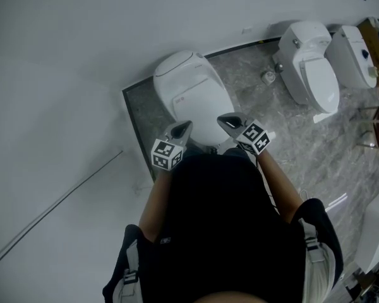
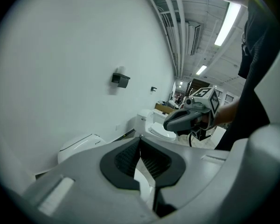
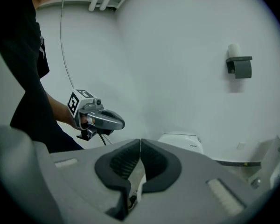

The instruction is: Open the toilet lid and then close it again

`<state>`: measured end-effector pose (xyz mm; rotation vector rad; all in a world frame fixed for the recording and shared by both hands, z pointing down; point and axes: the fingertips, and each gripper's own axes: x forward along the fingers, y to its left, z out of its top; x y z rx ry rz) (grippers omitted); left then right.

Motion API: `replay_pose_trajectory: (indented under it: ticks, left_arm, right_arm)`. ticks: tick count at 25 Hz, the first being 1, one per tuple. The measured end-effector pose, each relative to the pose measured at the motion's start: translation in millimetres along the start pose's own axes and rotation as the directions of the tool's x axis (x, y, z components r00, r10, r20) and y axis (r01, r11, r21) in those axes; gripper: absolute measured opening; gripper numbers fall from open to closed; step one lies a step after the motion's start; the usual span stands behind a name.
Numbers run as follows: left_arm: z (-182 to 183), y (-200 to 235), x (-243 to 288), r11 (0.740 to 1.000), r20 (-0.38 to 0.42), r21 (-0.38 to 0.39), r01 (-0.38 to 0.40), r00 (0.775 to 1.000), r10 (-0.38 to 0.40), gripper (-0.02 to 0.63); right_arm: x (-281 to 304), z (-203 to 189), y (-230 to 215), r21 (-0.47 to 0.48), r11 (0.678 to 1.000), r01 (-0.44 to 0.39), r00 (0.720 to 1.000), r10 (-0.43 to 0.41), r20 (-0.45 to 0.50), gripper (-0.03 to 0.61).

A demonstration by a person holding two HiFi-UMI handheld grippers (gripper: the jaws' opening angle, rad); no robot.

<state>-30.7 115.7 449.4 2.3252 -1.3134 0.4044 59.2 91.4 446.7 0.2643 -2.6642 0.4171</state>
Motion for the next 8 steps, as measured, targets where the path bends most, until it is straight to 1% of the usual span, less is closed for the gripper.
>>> replay_pose_trajectory:
  ticks: [3, 8]
  left_arm:
    - [7.7, -2.0, 1.3, 1.0, 0.013, 0.002, 0.019, 1.0, -0.019, 0.011]
    - [3.1, -2.7, 0.1, 0.998, 0.008, -0.008, 0.062, 0.998, -0.062, 0.012]
  right_arm:
    - [-0.7, -1.2, 3.0, 0.013, 1.0, -0.009, 1.0, 0.008, 0.005, 0.005]
    - [2.9, -6.2, 7.8, 0.013, 1.0, 0.015, 1.0, -0.014, -0.01, 0.005]
